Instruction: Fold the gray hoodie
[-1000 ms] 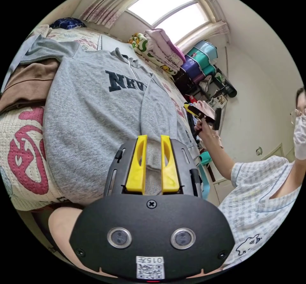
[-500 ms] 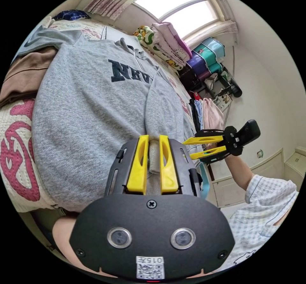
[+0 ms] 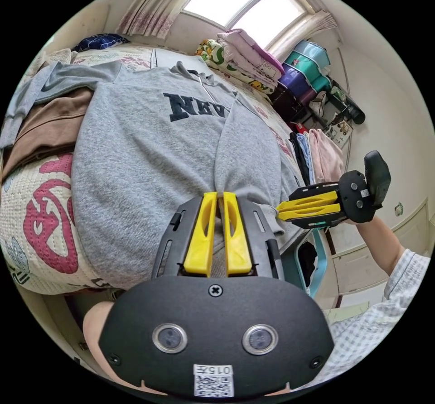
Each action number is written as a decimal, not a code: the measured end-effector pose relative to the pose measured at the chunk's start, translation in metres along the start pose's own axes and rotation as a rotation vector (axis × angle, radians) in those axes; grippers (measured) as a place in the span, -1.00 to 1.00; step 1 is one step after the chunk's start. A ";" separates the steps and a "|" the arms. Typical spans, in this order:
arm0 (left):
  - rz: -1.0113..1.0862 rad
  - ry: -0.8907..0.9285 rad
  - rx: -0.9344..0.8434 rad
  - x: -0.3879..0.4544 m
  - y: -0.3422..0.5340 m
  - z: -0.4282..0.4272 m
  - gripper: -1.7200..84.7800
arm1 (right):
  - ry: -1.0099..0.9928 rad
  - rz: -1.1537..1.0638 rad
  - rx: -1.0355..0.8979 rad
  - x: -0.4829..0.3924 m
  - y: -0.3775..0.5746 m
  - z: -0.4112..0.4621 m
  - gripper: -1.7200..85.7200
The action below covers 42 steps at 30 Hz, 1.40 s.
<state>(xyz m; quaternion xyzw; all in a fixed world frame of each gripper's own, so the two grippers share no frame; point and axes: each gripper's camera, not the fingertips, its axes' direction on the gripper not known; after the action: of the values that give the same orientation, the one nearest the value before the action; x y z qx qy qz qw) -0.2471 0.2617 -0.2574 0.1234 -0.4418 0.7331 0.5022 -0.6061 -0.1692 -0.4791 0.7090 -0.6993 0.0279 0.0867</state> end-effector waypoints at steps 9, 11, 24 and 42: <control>0.047 -0.022 -0.016 0.027 -0.007 -0.008 -0.92 | -0.228 0.185 0.190 0.034 0.006 -0.028 -0.95; 0.030 0.008 -0.024 0.026 -0.011 -0.009 -0.92 | -0.251 0.224 0.252 0.039 0.006 -0.032 -0.96; 0.144 -0.129 0.340 0.058 -0.015 -0.219 -0.91 | -0.197 0.100 0.123 -0.025 -0.017 0.067 -0.97; 0.421 -1.158 -0.069 -0.004 -0.113 -0.138 -0.73 | -0.248 0.124 0.084 -0.012 -0.008 0.072 -0.97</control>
<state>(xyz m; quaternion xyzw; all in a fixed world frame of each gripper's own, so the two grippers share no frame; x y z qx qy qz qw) -0.1140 0.3772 -0.2805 0.3952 -0.6812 0.6155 0.0289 -0.6041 -0.1695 -0.5528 0.6654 -0.7454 -0.0256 -0.0322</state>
